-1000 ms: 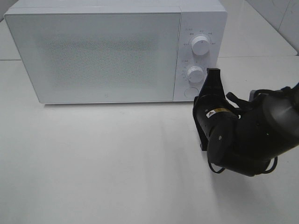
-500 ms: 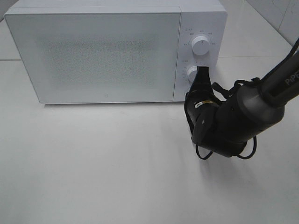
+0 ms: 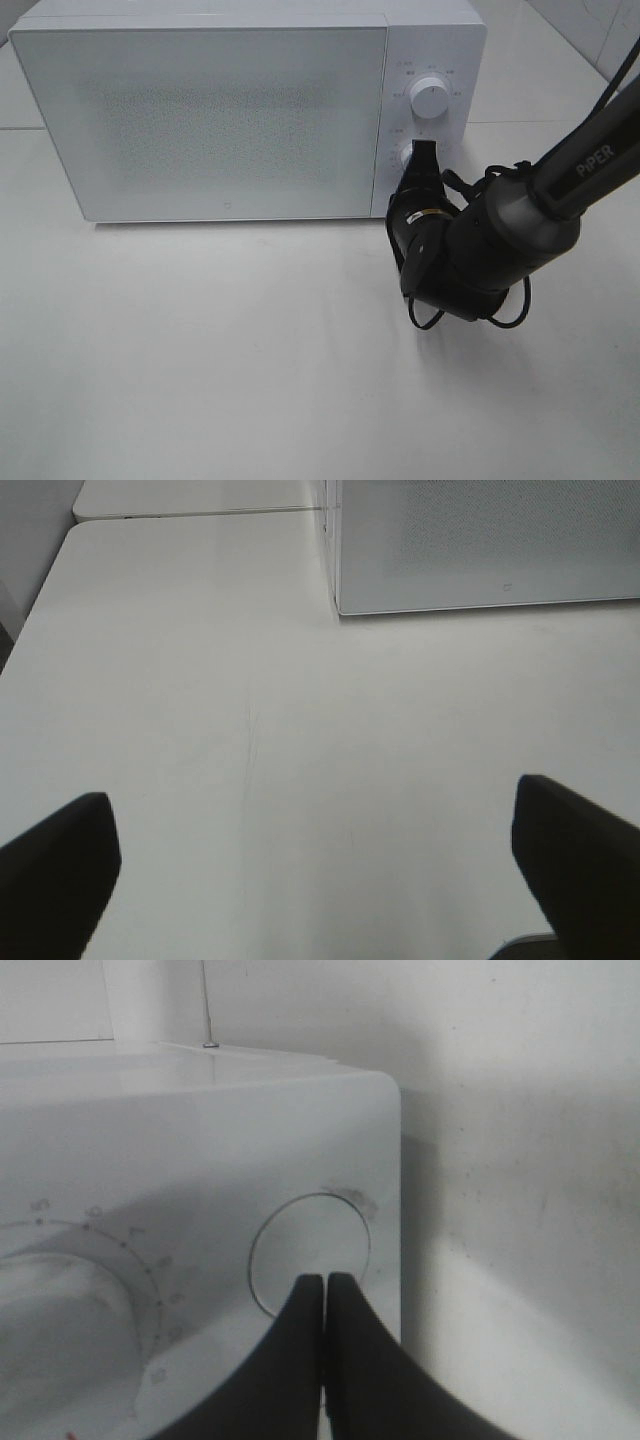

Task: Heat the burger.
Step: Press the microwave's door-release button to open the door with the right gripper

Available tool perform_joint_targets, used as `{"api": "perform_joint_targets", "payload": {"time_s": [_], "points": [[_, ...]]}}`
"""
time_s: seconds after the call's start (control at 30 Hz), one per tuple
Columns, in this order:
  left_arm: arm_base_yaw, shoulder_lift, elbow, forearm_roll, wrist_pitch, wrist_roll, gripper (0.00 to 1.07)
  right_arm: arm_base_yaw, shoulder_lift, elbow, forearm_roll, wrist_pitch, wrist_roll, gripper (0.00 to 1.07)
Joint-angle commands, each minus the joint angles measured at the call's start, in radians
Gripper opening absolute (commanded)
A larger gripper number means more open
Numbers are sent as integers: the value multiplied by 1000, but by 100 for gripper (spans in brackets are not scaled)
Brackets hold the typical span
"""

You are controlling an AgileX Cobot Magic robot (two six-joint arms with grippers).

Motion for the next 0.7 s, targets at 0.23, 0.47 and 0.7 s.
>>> {"api": "perform_joint_targets", "payload": {"time_s": [0.23, 0.47, 0.7], "points": [[2, -5, -1, -4, -13, -6, 100, -17, 10, -14, -8, -21, -29, 0], [2, -5, -1, -4, -13, -6, 100, -17, 25, -15, 7, -3, -25, 0], [2, -5, -1, -4, -13, -6, 100, -17, 32, -46, -7, -18, -16, 0]]}}
